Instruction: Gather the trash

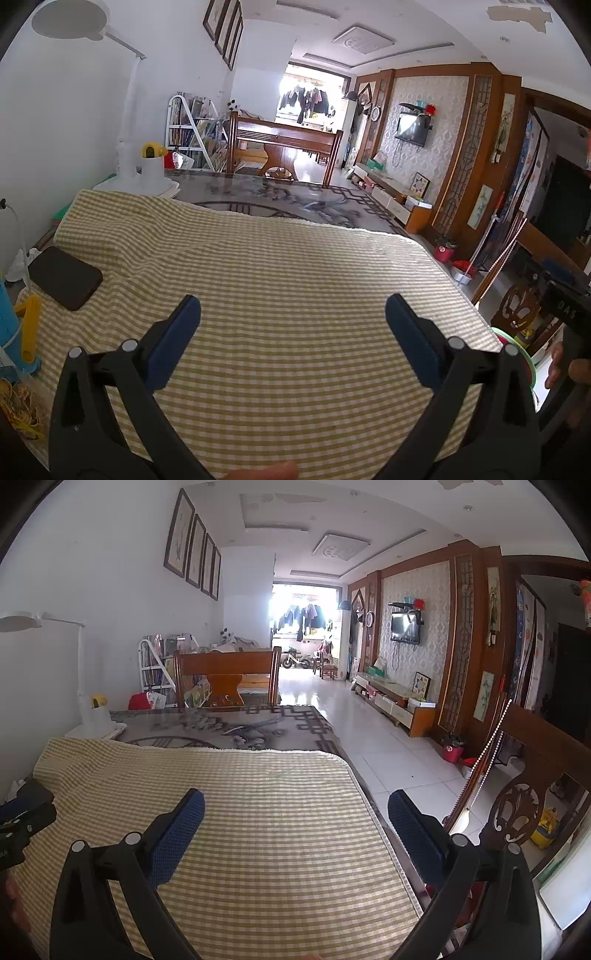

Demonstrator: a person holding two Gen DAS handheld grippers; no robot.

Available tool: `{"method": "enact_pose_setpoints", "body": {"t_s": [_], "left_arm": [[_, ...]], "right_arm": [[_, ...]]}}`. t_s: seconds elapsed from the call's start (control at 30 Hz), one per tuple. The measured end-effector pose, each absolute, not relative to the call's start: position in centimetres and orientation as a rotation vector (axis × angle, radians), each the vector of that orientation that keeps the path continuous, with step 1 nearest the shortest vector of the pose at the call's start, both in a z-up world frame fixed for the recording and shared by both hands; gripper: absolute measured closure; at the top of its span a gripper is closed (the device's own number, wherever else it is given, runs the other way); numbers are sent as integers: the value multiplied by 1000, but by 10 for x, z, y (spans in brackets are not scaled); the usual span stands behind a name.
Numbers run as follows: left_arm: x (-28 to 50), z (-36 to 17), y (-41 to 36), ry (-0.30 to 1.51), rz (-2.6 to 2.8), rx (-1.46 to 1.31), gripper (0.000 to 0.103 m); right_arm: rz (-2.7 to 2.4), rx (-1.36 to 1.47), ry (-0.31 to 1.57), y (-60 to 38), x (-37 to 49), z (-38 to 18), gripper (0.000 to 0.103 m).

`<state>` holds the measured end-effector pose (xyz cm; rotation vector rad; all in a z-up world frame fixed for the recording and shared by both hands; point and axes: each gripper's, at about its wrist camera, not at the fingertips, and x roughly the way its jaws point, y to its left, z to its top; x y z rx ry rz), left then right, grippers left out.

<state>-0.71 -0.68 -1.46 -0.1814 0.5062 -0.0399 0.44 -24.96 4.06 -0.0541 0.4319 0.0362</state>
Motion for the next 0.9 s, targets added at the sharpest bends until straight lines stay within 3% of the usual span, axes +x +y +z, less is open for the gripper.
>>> {"method": "enact_pose_setpoints", "body": {"t_s": [0.67, 0.9], "left_arm": [[-6, -18, -1, 523, -38, -199, 5], [-6, -22, 0, 546, -44, -214, 5]], "right_arm": [[65, -60, 517, -247, 13, 26, 7], [191, -127, 672, -228, 47, 1, 7]]}}
